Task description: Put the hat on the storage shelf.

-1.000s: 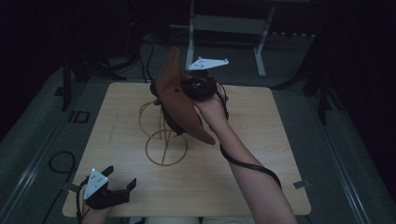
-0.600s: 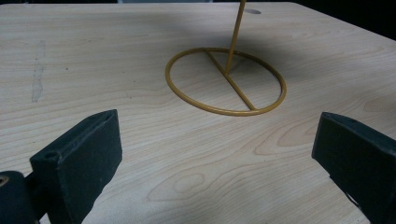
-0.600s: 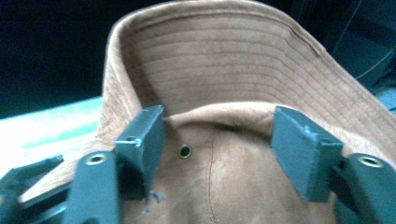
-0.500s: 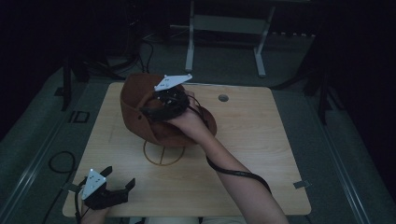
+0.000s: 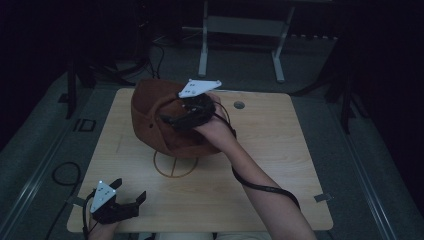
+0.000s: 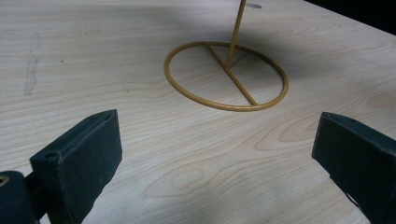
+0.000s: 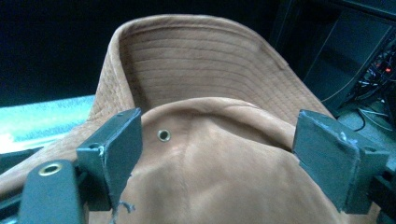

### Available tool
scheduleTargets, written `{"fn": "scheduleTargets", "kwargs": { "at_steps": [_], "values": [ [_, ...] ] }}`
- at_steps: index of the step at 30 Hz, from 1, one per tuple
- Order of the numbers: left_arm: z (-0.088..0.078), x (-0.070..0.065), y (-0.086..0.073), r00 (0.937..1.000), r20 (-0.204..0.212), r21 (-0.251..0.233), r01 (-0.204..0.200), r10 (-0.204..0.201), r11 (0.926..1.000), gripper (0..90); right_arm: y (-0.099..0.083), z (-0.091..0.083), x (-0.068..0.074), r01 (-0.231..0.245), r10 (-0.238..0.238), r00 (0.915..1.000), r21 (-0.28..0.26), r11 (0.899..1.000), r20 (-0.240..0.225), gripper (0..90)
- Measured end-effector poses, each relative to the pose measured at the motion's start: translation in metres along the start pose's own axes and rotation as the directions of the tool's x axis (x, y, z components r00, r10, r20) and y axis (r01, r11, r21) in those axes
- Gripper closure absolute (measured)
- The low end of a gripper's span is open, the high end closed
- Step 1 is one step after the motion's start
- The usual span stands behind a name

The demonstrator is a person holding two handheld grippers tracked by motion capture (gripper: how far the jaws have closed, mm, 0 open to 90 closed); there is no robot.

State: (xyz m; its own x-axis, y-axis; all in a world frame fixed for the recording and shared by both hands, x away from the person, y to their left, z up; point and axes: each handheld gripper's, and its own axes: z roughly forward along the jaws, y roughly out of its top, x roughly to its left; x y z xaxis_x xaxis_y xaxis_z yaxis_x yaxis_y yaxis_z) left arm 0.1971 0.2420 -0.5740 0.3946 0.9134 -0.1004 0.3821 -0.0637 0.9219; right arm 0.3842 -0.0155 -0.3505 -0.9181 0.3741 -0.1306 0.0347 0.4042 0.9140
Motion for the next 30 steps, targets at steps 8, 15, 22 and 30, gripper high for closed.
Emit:
{"fn": "scheduleTargets", "kwargs": {
  "at_steps": [8,15,22,30],
  "values": [
    [0.002,0.0,-0.001,1.0,0.002,-0.003,0.004,-0.004,1.0,2.2,-0.008,-0.029,-0.019,-0.03,0.03,0.9995,0.027,0.999,-0.004,16.0],
    [0.002,-0.001,-0.001,1.0,-0.001,0.0,-0.002,0.002,1.0,2.2,-0.029,-0.051,-0.03,-0.063,0.062,0.998,0.038,0.997,0.011,16.0],
    [0.002,-0.001,-0.002,1.0,-0.004,-0.004,-0.006,0.006,1.0,2.2,-0.051,-0.074,-0.039,-0.082,0.08,0.9954,0.031,0.996,0.052,16.0],
    [0.004,-0.001,-0.001,0.9999,0.001,0.001,-0.011,0.011,0.9999,2.2,-0.082,-0.101,-0.05,-0.123,0.119,0.9884,0.033,0.992,0.094,16.0]
  ]
}}
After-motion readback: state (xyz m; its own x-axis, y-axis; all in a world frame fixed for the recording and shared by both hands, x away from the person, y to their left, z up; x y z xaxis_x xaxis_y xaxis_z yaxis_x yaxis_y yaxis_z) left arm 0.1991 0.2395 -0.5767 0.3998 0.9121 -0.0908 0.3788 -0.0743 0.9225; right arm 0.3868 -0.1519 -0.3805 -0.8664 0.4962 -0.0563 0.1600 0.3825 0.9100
